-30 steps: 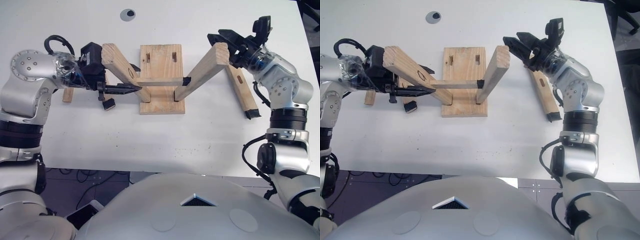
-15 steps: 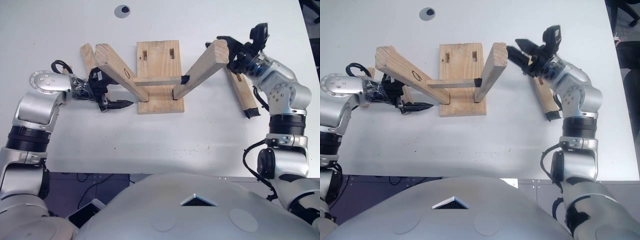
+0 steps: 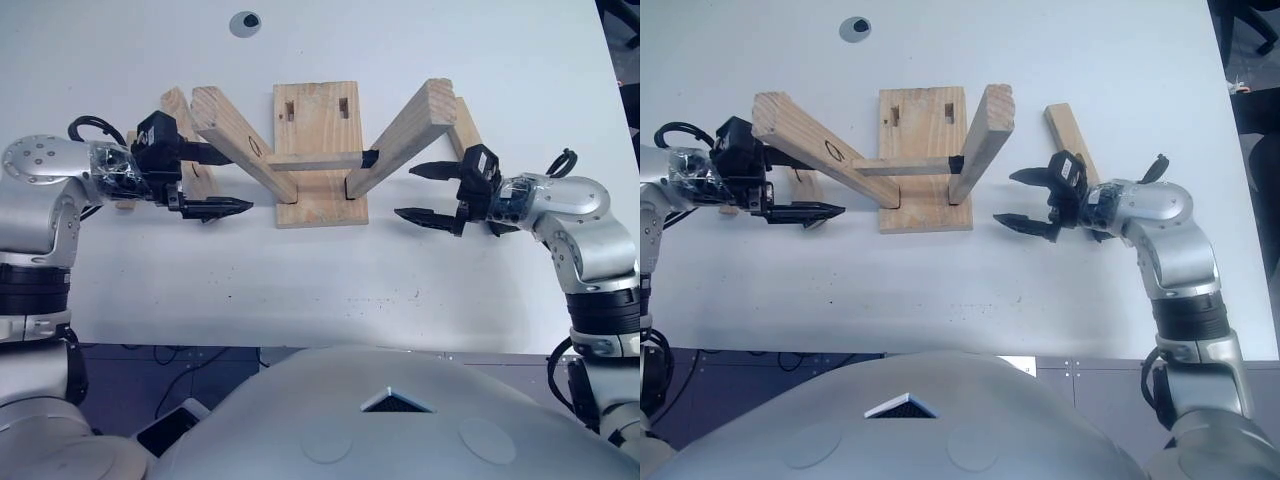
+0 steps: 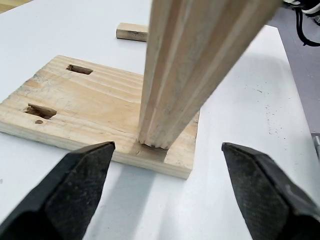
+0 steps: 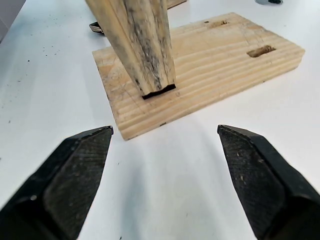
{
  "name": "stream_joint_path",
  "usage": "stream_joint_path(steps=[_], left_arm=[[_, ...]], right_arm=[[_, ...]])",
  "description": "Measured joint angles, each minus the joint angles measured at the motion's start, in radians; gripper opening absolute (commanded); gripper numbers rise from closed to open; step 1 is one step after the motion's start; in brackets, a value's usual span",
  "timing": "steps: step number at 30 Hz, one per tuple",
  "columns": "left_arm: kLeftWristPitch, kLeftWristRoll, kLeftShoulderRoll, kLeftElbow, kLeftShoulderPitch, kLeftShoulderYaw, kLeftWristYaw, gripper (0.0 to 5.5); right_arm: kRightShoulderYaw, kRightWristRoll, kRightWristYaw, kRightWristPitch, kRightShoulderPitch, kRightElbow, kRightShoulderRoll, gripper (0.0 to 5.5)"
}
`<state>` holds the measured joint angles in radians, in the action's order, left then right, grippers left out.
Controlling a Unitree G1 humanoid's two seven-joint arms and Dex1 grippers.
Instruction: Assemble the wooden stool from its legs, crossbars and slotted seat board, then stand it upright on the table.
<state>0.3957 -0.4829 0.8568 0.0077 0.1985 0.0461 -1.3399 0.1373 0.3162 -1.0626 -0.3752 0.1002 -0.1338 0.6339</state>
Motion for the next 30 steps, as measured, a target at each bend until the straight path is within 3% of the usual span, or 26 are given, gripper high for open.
stream_joint_path(steps=[17, 26, 30], left_arm=[[0.081, -0.092, -0.038, -0.092, 0.003, -0.039, 0.010, 3.96], [0.117, -0.093, -0.058, -0.070, 0.046, -0.035, 0.015, 2.51], [0.124, -0.100, -0.065, -0.070, 0.049, -0.037, 0.017, 2.21]], right_arm=[[-0.001, 0.103, -0.025, -0.036, 0.130, -0.078, -0.035, 3.67], [0.003, 0.114, -0.046, -0.050, 0.143, -0.080, -0.031, 2.15], [0.003, 0.114, -0.047, -0.052, 0.147, -0.080, -0.031, 2.11]])
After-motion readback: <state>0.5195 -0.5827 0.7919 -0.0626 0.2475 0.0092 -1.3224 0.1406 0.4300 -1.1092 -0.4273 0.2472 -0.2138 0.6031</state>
